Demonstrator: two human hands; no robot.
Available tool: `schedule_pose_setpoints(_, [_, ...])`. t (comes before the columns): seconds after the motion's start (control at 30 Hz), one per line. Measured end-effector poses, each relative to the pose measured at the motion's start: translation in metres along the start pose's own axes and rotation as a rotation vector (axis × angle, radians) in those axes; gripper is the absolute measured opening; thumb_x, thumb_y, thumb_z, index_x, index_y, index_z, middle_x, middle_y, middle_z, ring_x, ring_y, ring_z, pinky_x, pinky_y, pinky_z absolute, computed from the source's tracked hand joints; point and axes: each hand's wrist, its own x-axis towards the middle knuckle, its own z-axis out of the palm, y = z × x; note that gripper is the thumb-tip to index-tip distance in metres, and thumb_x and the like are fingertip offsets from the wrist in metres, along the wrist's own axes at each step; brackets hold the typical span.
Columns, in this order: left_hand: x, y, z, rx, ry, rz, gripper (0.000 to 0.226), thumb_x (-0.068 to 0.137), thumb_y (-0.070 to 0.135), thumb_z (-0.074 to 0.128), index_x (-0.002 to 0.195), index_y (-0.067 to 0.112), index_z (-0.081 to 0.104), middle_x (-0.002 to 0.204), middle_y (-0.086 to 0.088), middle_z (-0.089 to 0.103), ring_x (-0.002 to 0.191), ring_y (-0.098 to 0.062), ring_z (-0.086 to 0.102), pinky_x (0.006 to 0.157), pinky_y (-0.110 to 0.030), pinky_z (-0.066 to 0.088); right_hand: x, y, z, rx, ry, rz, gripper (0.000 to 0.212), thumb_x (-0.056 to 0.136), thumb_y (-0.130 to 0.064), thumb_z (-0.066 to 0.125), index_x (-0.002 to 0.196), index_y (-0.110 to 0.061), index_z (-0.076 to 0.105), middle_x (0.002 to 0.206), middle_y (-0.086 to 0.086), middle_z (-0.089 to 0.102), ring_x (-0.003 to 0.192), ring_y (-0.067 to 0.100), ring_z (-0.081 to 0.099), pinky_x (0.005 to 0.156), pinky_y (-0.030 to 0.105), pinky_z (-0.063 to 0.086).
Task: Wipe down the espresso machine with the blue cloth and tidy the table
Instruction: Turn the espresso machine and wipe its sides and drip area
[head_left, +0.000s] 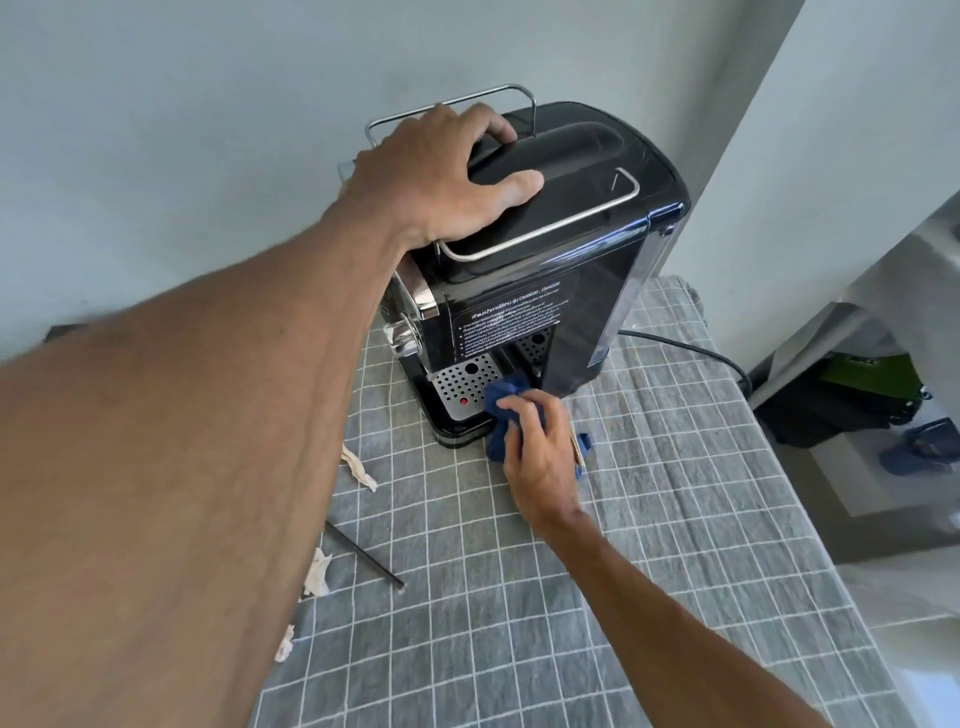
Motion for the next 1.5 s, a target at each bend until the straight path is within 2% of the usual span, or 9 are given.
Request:
schedule_pose_setpoints(0.1, [0.001,-0.002,0.000,0.009,-0.006,0.000,0.062,0.079,0.088,0.046,0.132,0.057,0.050,0.135,0.015,0.054,0.132,-0.016,0.049,0.087,-0.039,0.032,0.006,-0.013,0.002,0.022,0.034,0.151,0.029,0.101,-0.004,0.058,0.128,-0.009,0.066,0.127,0.007,0.061,0.111,0.019,0.055,0.094,0.035,0.050])
schedule_pose_setpoints(0.27, [0.002,-0.004,0.002,0.003,-0.017,-0.010,0.062,0.076,0.091,0.043,0.133,0.064,0.046,0.126,0.020,0.050,0.130,-0.015,0.049,0.086,-0.038,0.031,0.013,-0.037,0.015,-0.082,-0.166,-0.100,0.032,0.096,0.001,0.062,0.127,-0.001,0.068,0.120,0.016,0.070,0.101,0.031,0.061,0.089,0.041,0.056])
schedule_pose_setpoints(0.4, [0.002,-0.004,0.002,0.011,-0.026,-0.008,0.063,0.076,0.091,0.042,0.133,0.064,0.047,0.131,0.018,0.052,0.131,-0.015,0.049,0.086,-0.039,0.033,0.032,-0.038,0.013,-0.159,-0.166,0.173,0.042,0.101,-0.006,0.055,0.143,-0.006,0.056,0.134,0.011,0.063,0.118,0.025,0.051,0.103,0.037,0.049])
schedule_pose_setpoints(0.57, [0.001,-0.004,0.002,0.011,-0.024,-0.018,0.063,0.075,0.092,0.042,0.132,0.065,0.046,0.132,0.016,0.053,0.130,-0.017,0.050,0.086,-0.039,0.035,0.012,-0.039,-0.001,-0.119,-0.436,-0.085,0.043,0.104,-0.013,0.051,0.147,-0.014,0.051,0.143,0.007,0.057,0.120,0.023,0.049,0.099,0.041,0.052])
schedule_pose_setpoints(0.73, [0.002,-0.001,0.002,0.020,-0.037,-0.021,0.063,0.075,0.092,0.041,0.132,0.066,0.045,0.133,0.015,0.053,0.132,-0.018,0.048,0.093,-0.044,0.041,0.029,-0.032,-0.005,-0.263,-0.254,0.116,0.050,0.094,-0.002,0.063,0.143,0.001,0.053,0.136,0.017,0.062,0.115,0.029,0.056,0.101,0.042,0.053])
schedule_pose_setpoints(0.9, [0.001,-0.002,0.000,0.017,-0.037,-0.023,0.063,0.076,0.092,0.040,0.134,0.066,0.044,0.137,0.016,0.053,0.133,-0.017,0.049,0.094,-0.043,0.041,-0.002,-0.047,0.008,-0.189,-0.334,-0.024,0.052,0.092,-0.002,0.063,0.143,-0.008,0.055,0.137,0.011,0.064,0.107,0.026,0.058,0.091,0.040,0.058])
schedule_pose_setpoints(1.03, [0.000,-0.001,-0.001,0.007,-0.035,-0.019,0.064,0.076,0.092,0.041,0.134,0.065,0.046,0.133,0.016,0.055,0.132,-0.017,0.050,0.098,-0.046,0.046,0.009,-0.027,-0.003,-0.276,-0.196,0.201,0.046,0.099,-0.012,0.056,0.146,-0.013,0.054,0.141,0.004,0.063,0.118,0.021,0.060,0.100,0.037,0.053])
schedule_pose_setpoints(1.23, [0.001,-0.001,0.000,0.004,-0.026,-0.018,0.064,0.075,0.093,0.042,0.132,0.065,0.047,0.134,0.016,0.056,0.131,-0.017,0.051,0.099,-0.047,0.046,0.001,-0.035,0.003,-0.209,-0.394,0.121,0.052,0.103,-0.015,0.050,0.154,-0.016,0.041,0.154,0.003,0.050,0.113,0.022,0.050,0.101,0.038,0.050])
schedule_pose_setpoints(1.5, [0.001,-0.001,-0.001,0.001,-0.031,-0.011,0.065,0.075,0.092,0.042,0.133,0.064,0.048,0.136,0.015,0.056,0.132,-0.018,0.050,0.099,-0.047,0.047,0.018,-0.009,-0.008,-0.380,-0.481,0.100,0.073,0.100,-0.005,0.048,0.163,-0.013,0.012,0.169,0.004,0.019,0.139,0.023,0.036,0.122,0.035,0.027])
